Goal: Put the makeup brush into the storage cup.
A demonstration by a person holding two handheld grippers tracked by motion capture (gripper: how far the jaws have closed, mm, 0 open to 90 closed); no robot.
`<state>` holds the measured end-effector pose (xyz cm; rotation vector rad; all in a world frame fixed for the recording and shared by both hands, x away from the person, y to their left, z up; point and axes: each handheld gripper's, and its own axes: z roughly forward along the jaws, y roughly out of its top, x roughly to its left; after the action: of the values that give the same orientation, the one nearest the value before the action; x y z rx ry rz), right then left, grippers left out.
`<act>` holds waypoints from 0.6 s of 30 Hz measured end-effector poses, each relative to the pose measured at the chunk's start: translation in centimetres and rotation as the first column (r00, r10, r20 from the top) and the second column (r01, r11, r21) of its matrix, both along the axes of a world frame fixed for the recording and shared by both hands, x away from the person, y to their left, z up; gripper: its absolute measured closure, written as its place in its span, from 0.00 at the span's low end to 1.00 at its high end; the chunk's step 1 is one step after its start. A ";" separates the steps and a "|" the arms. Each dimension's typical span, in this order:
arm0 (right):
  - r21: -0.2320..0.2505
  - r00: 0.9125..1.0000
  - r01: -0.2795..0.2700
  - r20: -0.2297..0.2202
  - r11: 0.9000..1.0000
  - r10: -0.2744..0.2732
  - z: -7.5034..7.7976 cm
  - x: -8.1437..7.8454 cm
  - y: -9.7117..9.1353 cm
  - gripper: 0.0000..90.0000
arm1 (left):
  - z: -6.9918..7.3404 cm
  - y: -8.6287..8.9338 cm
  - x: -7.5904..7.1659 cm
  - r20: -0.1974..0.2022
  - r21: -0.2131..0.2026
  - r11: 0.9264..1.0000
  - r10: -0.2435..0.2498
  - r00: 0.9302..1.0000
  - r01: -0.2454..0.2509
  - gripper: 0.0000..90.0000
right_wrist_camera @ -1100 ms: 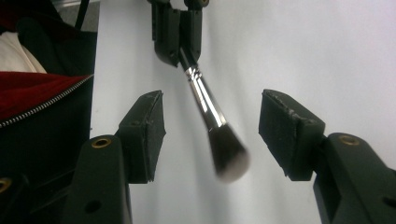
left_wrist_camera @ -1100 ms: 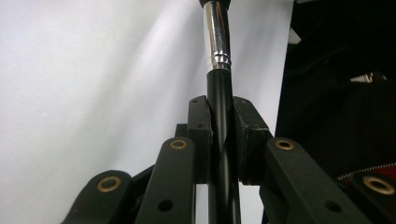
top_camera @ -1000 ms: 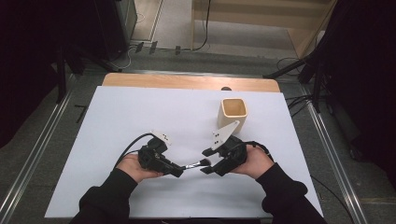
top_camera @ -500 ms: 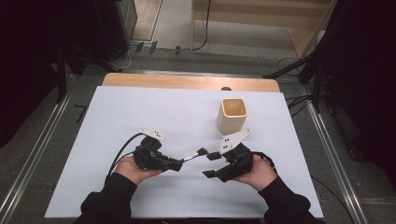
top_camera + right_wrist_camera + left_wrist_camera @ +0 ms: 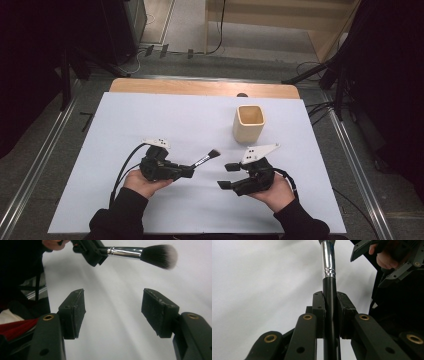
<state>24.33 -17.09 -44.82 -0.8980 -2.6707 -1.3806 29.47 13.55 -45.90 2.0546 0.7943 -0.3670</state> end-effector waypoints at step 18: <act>0.051 0.989 0.148 -0.013 0.988 -0.148 -0.6 -0.3 0.5 0.37 | -0.4 -0.5 -0.9 0.011 -0.089 0.995 0.049 0.999 -0.048 0.89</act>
<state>24.00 -16.58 -45.39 -1.1148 -2.5948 -1.4619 28.60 13.00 -46.26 1.9503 0.8041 -0.3547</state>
